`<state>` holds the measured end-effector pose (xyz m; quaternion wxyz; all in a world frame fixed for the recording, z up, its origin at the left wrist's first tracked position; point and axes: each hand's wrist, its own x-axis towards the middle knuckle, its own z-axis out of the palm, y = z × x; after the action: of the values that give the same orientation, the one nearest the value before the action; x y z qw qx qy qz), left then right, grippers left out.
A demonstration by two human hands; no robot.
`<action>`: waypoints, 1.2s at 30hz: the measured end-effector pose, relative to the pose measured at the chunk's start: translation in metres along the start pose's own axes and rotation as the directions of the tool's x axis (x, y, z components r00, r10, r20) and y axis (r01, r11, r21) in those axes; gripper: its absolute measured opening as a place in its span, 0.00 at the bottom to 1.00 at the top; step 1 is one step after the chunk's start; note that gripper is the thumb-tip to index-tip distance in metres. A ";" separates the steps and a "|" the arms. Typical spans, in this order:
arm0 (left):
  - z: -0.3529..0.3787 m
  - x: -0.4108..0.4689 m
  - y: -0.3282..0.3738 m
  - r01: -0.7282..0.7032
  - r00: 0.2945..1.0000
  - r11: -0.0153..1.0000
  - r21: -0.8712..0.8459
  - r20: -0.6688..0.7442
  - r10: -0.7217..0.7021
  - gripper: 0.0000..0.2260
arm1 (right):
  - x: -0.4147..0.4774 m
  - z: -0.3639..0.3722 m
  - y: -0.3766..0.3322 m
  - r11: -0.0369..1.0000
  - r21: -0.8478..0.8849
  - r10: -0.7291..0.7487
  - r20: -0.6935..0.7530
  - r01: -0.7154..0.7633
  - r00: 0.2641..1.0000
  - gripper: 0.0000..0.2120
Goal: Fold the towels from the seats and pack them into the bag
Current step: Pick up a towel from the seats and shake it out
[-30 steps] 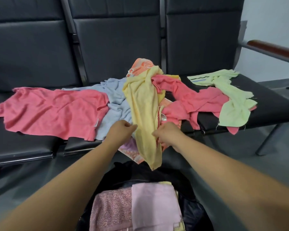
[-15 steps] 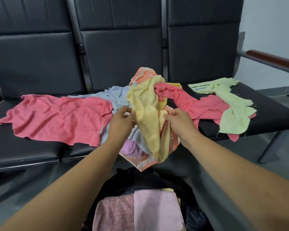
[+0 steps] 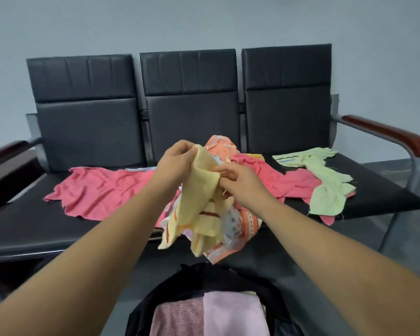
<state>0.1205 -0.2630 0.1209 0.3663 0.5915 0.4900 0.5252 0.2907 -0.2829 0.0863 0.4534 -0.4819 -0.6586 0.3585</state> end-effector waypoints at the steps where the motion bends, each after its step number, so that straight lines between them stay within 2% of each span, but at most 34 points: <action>1: -0.006 -0.001 0.007 -0.015 1.000 1.000 0.027 -0.011 0.015 0.10 | -0.002 0.002 -0.009 1.000 -0.005 -0.027 -0.023 0.027 0.999 0.13; 4: -0.022 -0.010 0.022 -0.007 1.000 1.000 -0.003 0.027 0.007 0.09 | -0.009 0.006 -0.032 0.998 0.025 -0.065 -0.038 0.066 0.997 0.10; 6: -0.033 -0.020 0.027 0.073 0.986 0.994 -0.077 0.153 -0.061 0.14 | -0.014 0.007 -0.046 0.994 0.082 -0.068 -0.062 0.073 0.996 0.08; 8: -0.043 -0.030 0.023 0.135 0.955 0.988 -0.072 0.273 -0.111 0.17 | -0.019 0.005 -0.058 0.991 0.109 -0.070 -0.095 0.080 0.993 0.08; 10: -0.052 -0.038 0.018 0.123 0.939 0.991 -0.055 0.329 -0.099 0.08 | -0.024 0.008 -0.065 0.993 0.072 -0.082 -0.088 0.088 0.993 0.07; 12: -0.061 -0.044 0.015 0.139 0.932 0.985 -0.097 0.350 -0.097 0.02 | -0.032 0.013 -0.067 0.996 0.018 -0.088 -0.007 0.088 0.996 0.05; 14: -0.068 -0.050 0.018 0.151 0.935 0.975 -0.160 0.344 -0.089 0.03 | -0.041 0.014 -0.067 0.999 -0.016 -0.039 0.173 0.042 0.984 0.03; 17: -0.075 -0.059 0.031 0.105 0.921 0.990 -0.098 0.384 -0.060 0.04 | -0.050 0.002 -0.075 0.974 -0.218 0.160 0.495 -0.056 0.854 0.11; 18: -0.076 -0.062 0.037 0.072 0.903 0.997 -0.041 0.427 -0.048 0.03 | -0.051 -0.003 -0.081 0.953 -0.300 0.203 0.522 -0.044 0.828 0.14; 20: -0.076 -0.067 0.050 -0.028 0.856 0.998 0.051 0.516 -0.003 0.02 | -0.050 -0.007 -0.090 0.937 -0.348 0.171 0.462 0.000 0.870 0.24; 22: -0.074 -0.070 0.063 -0.108 0.812 0.989 0.100 0.583 0.030 0.02 | -0.053 -0.005 -0.099 0.971 -0.238 0.107 0.447 0.003 0.888 0.30; 23: -0.073 -0.070 0.069 -0.126 0.803 0.985 0.116 0.595 0.032 0.02 | -0.054 -0.002 -0.101 0.983 -0.182 0.096 0.469 -0.010 0.878 0.26; 25: -0.074 -0.069 0.075 -0.171 0.814 0.973 0.158 0.579 0.049 0.02 | -0.057 0.001 -0.102 0.976 -0.218 0.079 0.446 0.023 0.891 0.10; 26: -0.076 -0.068 0.076 -0.198 0.832 0.963 0.184 0.551 0.065 0.02 | -0.060 0.000 -0.107 0.968 -0.242 0.041 0.393 0.060 0.919 0.07; 27: -0.078 -0.068 0.075 -0.210 0.847 0.960 0.184 0.524 0.085 0.03 | -0.061 0.000 -0.111 0.966 -0.240 -0.006 0.332 0.090 0.943 0.10; 29: -0.083 -0.067 0.073 -0.150 0.862 0.985 0.079 0.498 0.092 0.03 | -0.063 0.001 -0.123 0.986 -0.124 -0.074 0.262 0.110 0.962 0.10; 33: -0.086 -0.070 0.080 -0.039 0.883 0.982 -0.185 0.453 0.121 0.03 | -0.068 0.008 -0.151 0.979 0.200 -0.099 0.288 0.041 0.953 0.12; 36: -0.097 -0.069 0.088 -0.007 0.884 0.976 -0.217 0.454 0.108 0.13 | -0.057 0.002 -0.155 0.953 0.303 -0.076 0.244 -0.001 0.967 0.12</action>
<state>0.0451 -0.3591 0.2036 0.5168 0.6723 0.3127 0.4280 0.2478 -0.3811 0.2124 0.4406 -0.3451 -0.6578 0.5040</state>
